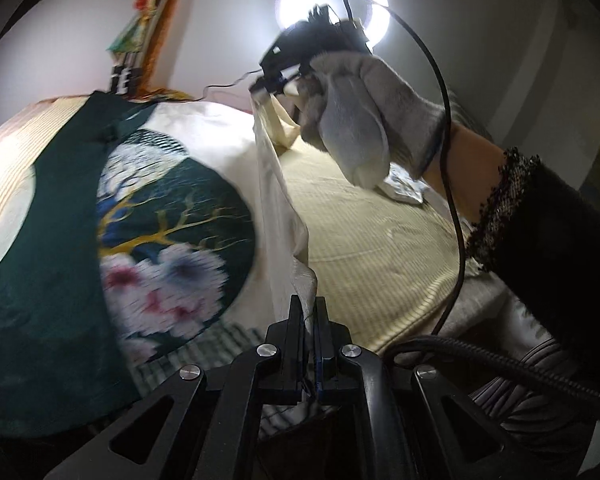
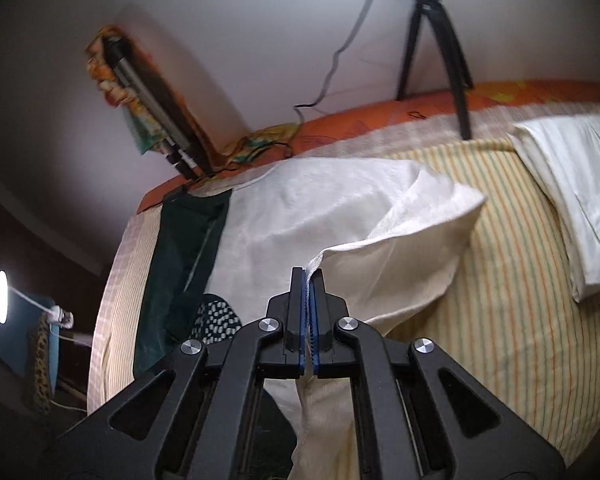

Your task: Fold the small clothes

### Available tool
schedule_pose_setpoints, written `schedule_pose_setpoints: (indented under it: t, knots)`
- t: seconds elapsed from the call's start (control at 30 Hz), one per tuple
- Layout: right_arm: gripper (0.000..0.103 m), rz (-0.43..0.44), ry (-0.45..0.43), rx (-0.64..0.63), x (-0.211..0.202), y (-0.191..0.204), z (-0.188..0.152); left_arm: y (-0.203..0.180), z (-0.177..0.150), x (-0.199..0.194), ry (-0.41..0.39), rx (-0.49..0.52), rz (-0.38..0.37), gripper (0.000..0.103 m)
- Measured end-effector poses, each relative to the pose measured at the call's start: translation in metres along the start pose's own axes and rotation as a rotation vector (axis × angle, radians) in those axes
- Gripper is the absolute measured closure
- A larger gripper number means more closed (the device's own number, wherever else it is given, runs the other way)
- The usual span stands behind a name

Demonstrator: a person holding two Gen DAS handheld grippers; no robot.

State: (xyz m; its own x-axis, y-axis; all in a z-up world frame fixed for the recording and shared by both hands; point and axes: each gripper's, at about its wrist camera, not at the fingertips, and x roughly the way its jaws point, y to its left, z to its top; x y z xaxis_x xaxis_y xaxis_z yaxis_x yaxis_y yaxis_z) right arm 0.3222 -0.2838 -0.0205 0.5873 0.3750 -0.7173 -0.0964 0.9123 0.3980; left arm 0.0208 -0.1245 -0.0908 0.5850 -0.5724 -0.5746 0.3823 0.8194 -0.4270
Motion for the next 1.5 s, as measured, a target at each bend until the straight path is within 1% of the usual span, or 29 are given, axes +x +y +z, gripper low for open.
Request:
schedule_pose_setpoints:
  t: [0.1, 0.23, 0.37, 0.5, 0.57, 0.6, 0.63, 0.67, 0.7, 0.73, 0.77, 0.8, 0.87, 0.9, 0.93, 0.97, 1.03, 1.1, 1.17, 1.27, 1.37, 1.43, 1.47, 1.5]
  knots:
    - [0.100, 0.010, 0.023, -0.110, 0.018, 0.046, -0.005, 0.016, -0.005, -0.011, -0.007, -0.054, 0.025, 0.103]
    - [0.100, 0.015, 0.071, -0.251, 0.051, 0.099, -0.022, 0.035, -0.014, -0.020, -0.004, -0.093, 0.071, 0.103]
    - [0.100, -0.007, 0.112, -0.348, 0.080, 0.127, -0.039, 0.047, -0.024, -0.027, 0.007, -0.114, 0.104, 0.103]
    - [0.100, -0.027, 0.145, -0.383, 0.104, 0.135, -0.052, 0.053, -0.028, -0.029, 0.016, -0.113, 0.138, 0.103]
    - [0.100, -0.028, 0.154, -0.383, 0.111, 0.133, -0.055, 0.054, -0.030, -0.031, 0.027, -0.099, 0.157, 0.102]
    - [0.100, -0.024, 0.167, -0.375, 0.114, 0.132, -0.055, 0.054, -0.030, -0.032, 0.037, -0.091, 0.172, 0.096]
    - [0.099, 0.006, 0.191, -0.358, 0.116, 0.129, -0.054, 0.055, -0.029, -0.034, 0.051, -0.081, 0.180, 0.092]
    - [0.094, 0.049, 0.227, -0.336, 0.116, 0.126, -0.053, 0.054, -0.029, -0.040, 0.059, -0.063, 0.185, 0.086]
    - [0.085, 0.091, 0.255, -0.318, 0.114, 0.123, -0.050, 0.053, -0.028, -0.044, 0.059, -0.048, 0.190, 0.082]
    - [0.079, 0.140, 0.272, -0.307, 0.107, 0.120, -0.047, 0.049, -0.027, -0.049, 0.060, -0.024, 0.200, 0.080]
    - [0.067, 0.166, 0.270, -0.307, 0.099, 0.117, -0.045, 0.046, -0.025, -0.057, 0.062, 0.009, 0.207, 0.078]
    - [0.061, 0.192, 0.248, -0.309, 0.086, 0.113, -0.040, 0.045, -0.023, -0.064, 0.062, 0.035, 0.213, 0.074]
    - [0.058, 0.235, 0.206, -0.302, 0.062, 0.100, -0.031, 0.042, -0.016, -0.078, 0.062, 0.088, 0.231, 0.071]
    - [0.057, 0.241, 0.180, -0.283, 0.050, 0.090, -0.025, 0.042, -0.012, -0.082, 0.066, 0.100, 0.235, 0.070]
    - [0.057, 0.226, 0.150, -0.256, 0.040, 0.076, -0.018, 0.043, -0.006, -0.087, 0.070, 0.110, 0.236, 0.070]
    - [0.057, 0.193, 0.124, -0.225, 0.033, 0.061, -0.012, 0.044, -0.001, -0.088, 0.077, 0.117, 0.238, 0.070]
    - [0.057, 0.099, 0.093, -0.161, 0.026, 0.030, -0.003, 0.047, 0.015, -0.084, 0.093, 0.138, 0.249, 0.070]
    - [0.057, 0.032, 0.103, -0.104, 0.028, 0.003, -0.001, 0.049, 0.027, -0.077, 0.094, 0.162, 0.256, 0.070]
    - [0.057, 0.027, 0.123, -0.036, 0.036, -0.018, 0.000, 0.048, 0.037, -0.067, 0.100, 0.184, 0.254, 0.070]
    - [0.057, 0.058, 0.151, 0.027, 0.052, -0.032, -0.001, 0.049, 0.045, -0.056, 0.107, 0.186, 0.236, 0.070]
    - [0.050, 0.049, 0.174, 0.033, 0.069, -0.030, 0.002, 0.050, 0.049, -0.053, 0.106, 0.174, 0.213, 0.071]
    - [0.050, 0.032, 0.187, 0.022, 0.079, -0.028, 0.003, 0.051, 0.051, -0.051, 0.108, 0.177, 0.212, 0.071]
    - [0.053, 0.017, 0.195, 0.009, 0.084, -0.024, 0.003, 0.053, 0.052, -0.052, 0.107, 0.175, 0.213, 0.072]
    - [0.075, -0.009, 0.204, -0.005, 0.088, -0.022, 0.003, 0.055, 0.053, -0.053, 0.106, 0.172, 0.213, 0.072]
